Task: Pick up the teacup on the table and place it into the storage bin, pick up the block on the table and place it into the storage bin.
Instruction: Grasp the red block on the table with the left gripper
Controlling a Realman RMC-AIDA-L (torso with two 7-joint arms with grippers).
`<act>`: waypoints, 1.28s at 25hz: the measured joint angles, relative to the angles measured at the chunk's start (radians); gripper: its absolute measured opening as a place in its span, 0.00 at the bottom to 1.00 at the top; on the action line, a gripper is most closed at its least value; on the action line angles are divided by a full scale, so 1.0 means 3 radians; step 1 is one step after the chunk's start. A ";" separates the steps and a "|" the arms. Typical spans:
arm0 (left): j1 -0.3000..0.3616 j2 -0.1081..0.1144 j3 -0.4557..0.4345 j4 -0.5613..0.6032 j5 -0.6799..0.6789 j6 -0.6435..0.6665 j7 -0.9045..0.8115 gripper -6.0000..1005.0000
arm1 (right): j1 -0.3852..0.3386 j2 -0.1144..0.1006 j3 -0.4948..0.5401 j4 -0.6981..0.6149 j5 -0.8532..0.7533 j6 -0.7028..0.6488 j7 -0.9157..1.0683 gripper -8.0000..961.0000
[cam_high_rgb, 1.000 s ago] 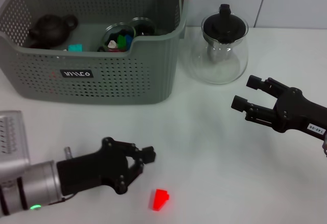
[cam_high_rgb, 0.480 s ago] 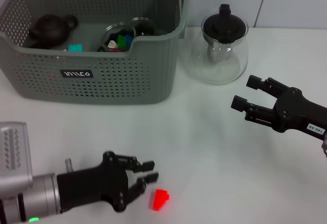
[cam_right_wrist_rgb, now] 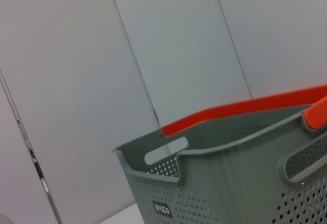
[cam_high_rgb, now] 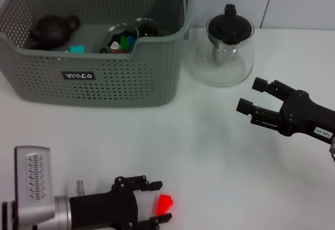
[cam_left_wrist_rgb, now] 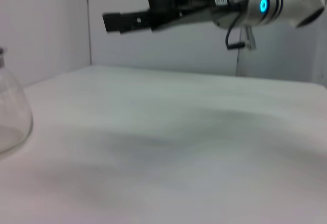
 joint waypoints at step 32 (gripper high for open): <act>-0.0024 -0.0005 0.0010 -0.0175 -0.0016 -0.0206 0.0280 0.51 | -0.0037 0.0001 -0.0016 0.0000 0.0000 -0.0019 0.0003 0.98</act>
